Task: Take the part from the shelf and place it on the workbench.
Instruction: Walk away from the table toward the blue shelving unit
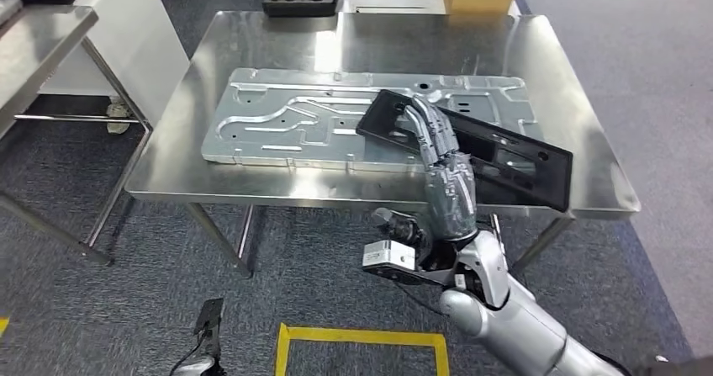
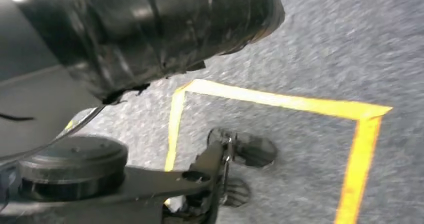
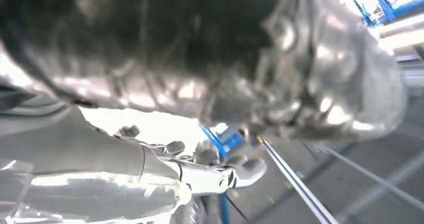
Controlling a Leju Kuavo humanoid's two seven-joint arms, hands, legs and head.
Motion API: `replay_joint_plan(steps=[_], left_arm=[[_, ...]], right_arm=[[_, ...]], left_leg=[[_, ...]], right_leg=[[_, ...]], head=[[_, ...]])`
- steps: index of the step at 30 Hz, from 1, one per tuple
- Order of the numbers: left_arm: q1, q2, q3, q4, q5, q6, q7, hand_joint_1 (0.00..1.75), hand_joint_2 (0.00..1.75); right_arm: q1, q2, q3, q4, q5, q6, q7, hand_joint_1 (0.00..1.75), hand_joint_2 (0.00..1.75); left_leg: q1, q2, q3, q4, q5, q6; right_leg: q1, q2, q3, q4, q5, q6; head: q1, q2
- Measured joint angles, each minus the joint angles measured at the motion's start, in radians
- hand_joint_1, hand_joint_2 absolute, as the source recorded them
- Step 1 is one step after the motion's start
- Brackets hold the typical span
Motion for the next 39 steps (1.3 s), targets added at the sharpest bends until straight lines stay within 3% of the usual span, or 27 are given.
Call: replay_joint_plan(steps=[2,3,4,5,6,7,9,10,12,13,15,17,18,19,20,22,24,25,27,28,29,32,33,34,36,37,39], left_arm=[[0.005,-0.001,0.007,0.000,0.004,-0.001,-0.003,0.00,0.00],[0.007,0.000,0.011,0.000,0.006,-0.001,-0.004,0.00,0.00],[0.010,0.000,0.014,0.000,0.008,-0.001,-0.004,0.00,0.00],[0.012,0.000,0.017,0.000,0.010,-0.001,-0.004,0.00,0.00],[0.015,0.001,0.019,0.000,0.012,-0.001,-0.004,0.00,0.00],[0.016,0.001,0.021,0.000,0.013,-0.001,-0.003,0.00,0.00],[0.016,0.002,0.024,0.000,0.013,-0.002,-0.003,0.00,0.00],[0.016,0.002,0.027,0.000,0.014,-0.003,-0.004,0.00,0.00],[0.020,0.002,0.032,0.000,0.014,-0.005,-0.003,0.00,0.00],[0.021,0.002,0.034,0.000,0.014,-0.007,-0.002,0.00,0.00],[0.021,0.003,0.037,0.000,0.013,-0.011,0.002,0.00,0.00],[0.020,0.004,0.039,0.000,0.011,-0.013,0.006,0.00,0.00],[0.020,0.005,0.039,0.000,0.011,-0.013,0.008,0.00,0.00],[0.020,0.005,0.039,0.000,0.011,-0.014,0.009,0.00,0.00],[0.021,0.005,0.039,0.000,0.012,-0.016,0.010,0.00,0.00],[0.021,0.005,0.039,0.000,0.013,-0.019,0.010,0.00,0.00],[0.020,0.006,0.039,0.000,0.015,-0.021,0.009,0.00,0.00],[0.019,0.006,0.039,0.000,0.016,-0.022,0.009,0.00,0.00],[0.020,0.008,0.040,0.000,0.022,-0.022,0.008,0.00,0.00],[0.021,0.010,0.040,0.000,0.026,-0.023,0.008,0.00,0.00],[0.023,0.011,0.041,0.000,0.029,-0.026,0.008,0.00,0.00],[0.025,0.012,0.042,0.000,0.034,-0.037,0.010,0.00,0.00],[0.025,0.012,0.042,0.000,0.033,-0.040,0.010,0.00,0.00],[0.025,0.013,0.043,0.000,0.033,-0.042,0.011,0.00,0.00],[0.025,0.016,0.043,0.000,0.033,-0.046,0.012,0.00,0.00],[0.024,0.017,0.043,0.000,0.033,-0.048,0.012,0.00,0.00],[0.019,0.018,0.043,0.000,0.032,-0.052,0.013,0.00,0.00]], right_arm=[[0.035,0.012,-0.010,0.016,-0.041,0.000,-0.035,0.00,0.00],[0.053,0.017,-0.014,0.026,-0.062,0.001,-0.050,0.00,0.00],[0.070,0.021,-0.018,0.038,-0.084,0.001,-0.061,0.00,0.00],[0.087,0.025,-0.021,0.051,-0.106,0.002,-0.072,0.00,0.00],[0.102,0.029,-0.022,0.064,-0.125,0.002,-0.081,0.00,0.00],[0.115,0.034,-0.023,0.075,-0.144,0.002,-0.090,0.00,0.00],[0.136,0.043,-0.025,0.100,-0.175,0.003,-0.110,0.00,0.00],[0.144,0.048,-0.026,0.114,-0.189,0.003,-0.118,0.00,0.00],[0.160,0.059,-0.026,0.145,-0.212,0.004,-0.132,0.00,0.00],[0.167,0.064,-0.026,0.162,-0.223,0.003,-0.138,0.00,0.00],[0.179,0.073,-0.026,0.198,-0.249,0.002,-0.150,0.00,0.00],[0.188,0.083,-0.026,0.235,-0.285,0.001,-0.161,0.00,0.00],[0.192,0.087,-0.026,0.251,-0.302,0.001,-0.166,0.00,0.00],[0.195,0.091,-0.026,0.266,-0.317,0.001,-0.171,0.00,0.00],[0.197,0.095,-0.026,0.280,-0.335,0.002,-0.178,0.00,0.00],[0.197,0.103,-0.029,0.312,-0.383,0.004,-0.197,0.00,0.00],[0.197,0.115,-0.041,0.354,-0.450,0.005,-0.228,0.00,0.00],[0.197,0.121,-0.048,0.378,-0.483,0.006,-0.246,0.00,0.00],[0.199,0.130,-0.064,0.434,-0.546,0.014,-0.283,0.00,0.00],[0.201,0.134,-0.071,0.466,-0.577,0.021,-0.298,0.00,0.00],[0.203,0.138,-0.080,0.501,-0.605,0.030,-0.310,0.00,0.00],[0.207,0.155,-0.101,0.612,-0.662,0.054,-0.338,0.00,0.00],[0.209,0.160,-0.104,0.652,-0.672,0.058,-0.343,0.00,0.00],[0.212,0.164,-0.108,0.692,-0.678,0.060,-0.347,0.00,0.00],[0.221,0.169,-0.112,0.760,-0.685,0.060,-0.353,0.00,0.00],[0.224,0.172,-0.113,0.787,-0.687,0.061,-0.353,0.00,0.00],[0.223,0.179,-0.117,0.836,-0.693,0.069,-0.342,0.00,0.00]], left_leg=[[0.006,0.001,-0.024,0.122,-0.089,-0.012],[0.009,0.001,-0.026,0.170,-0.100,-0.016],[0.011,0.001,-0.014,0.190,-0.087,-0.019],[0.012,0.001,0.013,0.179,-0.061,-0.021],[0.013,0.001,0.058,0.136,-0.037,-0.022],[0.012,0.000,0.118,0.065,-0.032,-0.021],[0.008,-0.003,0.211,-0.065,-0.056,-0.011],[0.005,-0.005,0.230,-0.098,-0.069,-0.004],[0.004,-0.003,0.220,-0.105,-0.057,0.013],[0.005,-0.001,0.214,-0.106,-0.045,0.021],[0.007,0.004,0.192,-0.109,-0.018,0.039],[0.003,0.005,0.159,-0.107,0.008,0.048],[0.001,0.005,0.140,-0.105,0.022,0.049],[-0.001,0.005,0.120,-0.102,0.034,0.048],[-0.003,0.005,0.101,-0.098,0.046,0.047],[-0.007,0.005,0.067,-0.091,0.067,0.042],[-0.009,0.006,0.047,-0.086,0.087,0.034],[-0.009,0.007,0.042,-0.086,0.097,0.029],[-0.006,0.007,0.036,-0.091,0.116,0.018],[-0.004,0.006,0.029,-0.086,0.108,0.012],[-0.002,0.004,0.018,-0.067,0.080,0.006],[0.005,0.003,-0.024,0.087,-0.070,-0.010],[0.007,0.003,-0.029,0.142,-0.092,-0.013],[0.008,0.003,-0.023,0.179,-0.087,-0.016],[0.011,0.003,0.030,0.168,-0.032,-0.018],[0.011,0.002,0.081,0.116,-0.021,-0.018],[0.008,0.001,0.189,-0.026,-0.054,-0.011]], right_leg=[[-0.001,0.000,-0.032,-0.001,0.025,-0.002],[-0.001,0.000,-0.048,0.000,0.037,-0.001],[-0.002,0.000,-0.065,0.001,0.049,0.001],[-0.003,-0.001,-0.082,0.003,0.060,0.004],[-0.004,-0.001,-0.098,0.005,0.072,0.008],[-0.005,0.000,-0.111,0.009,0.082,0.013],[-0.004,0.000,-0.124,0.012,0.100,0.024],[-0.004,0.000,-0.125,0.010,0.110,0.030],[-0.006,0.001,-0.125,0.005,0.126,0.042],[-0.007,0.002,-0.131,0.013,0.113,0.046],[-0.009,0.005,-0.156,0.085,0.028,0.051],[-0.009,0.005,-0.186,0.217,-0.074,0.052],[-0.009,0.005,-0.190,0.274,-0.093,0.052],[-0.009,0.005,-0.182,0.304,-0.087,0.051],[-0.008,0.005,-0.158,0.301,-0.064,0.049],[-0.004,0.005,-0.061,0.205,-0.034,0.038],[0.002,0.005,0.037,0.069,-0.060,0.029],[0.006,0.004,0.062,0.026,-0.074,0.027],[0.008,0.003,0.058,0.004,-0.065,0.023],[0.006,0.001,0.050,-0.001,-0.053,0.018],[0.003,-0.001,0.039,-0.005,-0.038,0.012],[0.001,-0.003,-0.010,-0.007,0.005,0.000],[0.001,-0.003,-0.029,-0.006,0.019,0.000],[0.000,-0.003,-0.050,-0.004,0.033,0.002],[-0.001,-0.005,-0.091,0.002,0.059,0.008],[-0.002,-0.005,-0.109,0.008,0.071,0.012],[-0.001,-0.005,-0.133,0.016,0.092,0.023]], head=[[-0.003,0.000],[-0.003,0.000],[-0.003,0.000],[-0.003,0.000],[-0.003,0.000],[-0.004,0.000],[-0.002,0.000],[-0.002,0.000],[-0.002,0.000],[-0.003,0.000],[0.001,0.000],[0.004,0.000],[0.004,0.000],[0.004,0.000],[0.004,0.000],[0.004,0.000],[0.003,0.000],[0.004,0.000],[0.006,0.000],[0.007,0.000],[0.006,0.000],[0.002,0.000],[0.001,0.000],[0.001,0.000],[0.000,0.000],[0.000,0.000],[0.001,0.000]])
